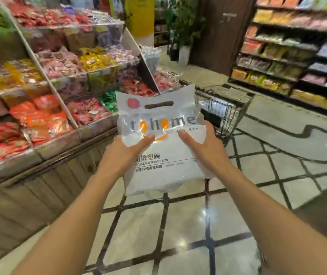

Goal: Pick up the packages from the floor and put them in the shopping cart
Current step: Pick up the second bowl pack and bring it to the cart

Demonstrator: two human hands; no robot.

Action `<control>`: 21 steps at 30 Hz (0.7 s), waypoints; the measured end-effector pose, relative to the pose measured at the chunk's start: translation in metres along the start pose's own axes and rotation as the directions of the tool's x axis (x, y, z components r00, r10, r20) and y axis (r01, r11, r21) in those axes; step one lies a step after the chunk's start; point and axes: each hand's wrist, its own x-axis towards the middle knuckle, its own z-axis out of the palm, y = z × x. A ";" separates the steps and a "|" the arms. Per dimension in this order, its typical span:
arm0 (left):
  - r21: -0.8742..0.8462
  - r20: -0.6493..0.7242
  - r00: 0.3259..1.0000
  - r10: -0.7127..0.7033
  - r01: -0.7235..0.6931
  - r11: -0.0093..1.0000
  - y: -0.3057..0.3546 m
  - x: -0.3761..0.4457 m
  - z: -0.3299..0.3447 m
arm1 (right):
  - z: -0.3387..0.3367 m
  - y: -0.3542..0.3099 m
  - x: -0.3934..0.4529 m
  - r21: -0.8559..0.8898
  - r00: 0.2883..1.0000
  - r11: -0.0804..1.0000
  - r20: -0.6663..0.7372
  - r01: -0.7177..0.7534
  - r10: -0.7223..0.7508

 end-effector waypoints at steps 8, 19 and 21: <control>0.092 0.205 0.974 0.098 -0.119 0.989 0.097 0.093 0.153 | -0.128 0.085 0.066 0.082 0.960 0.986 -0.226 -0.148 0.163; -0.022 0.448 0.867 0.218 -0.233 0.972 0.208 0.255 0.344 | -0.255 0.177 0.230 0.064 0.851 0.938 -0.403 -0.340 0.336; -0.034 0.483 0.846 0.226 -0.240 0.970 0.229 0.291 0.377 | -0.277 0.187 0.267 0.050 0.831 0.925 -0.421 -0.378 0.362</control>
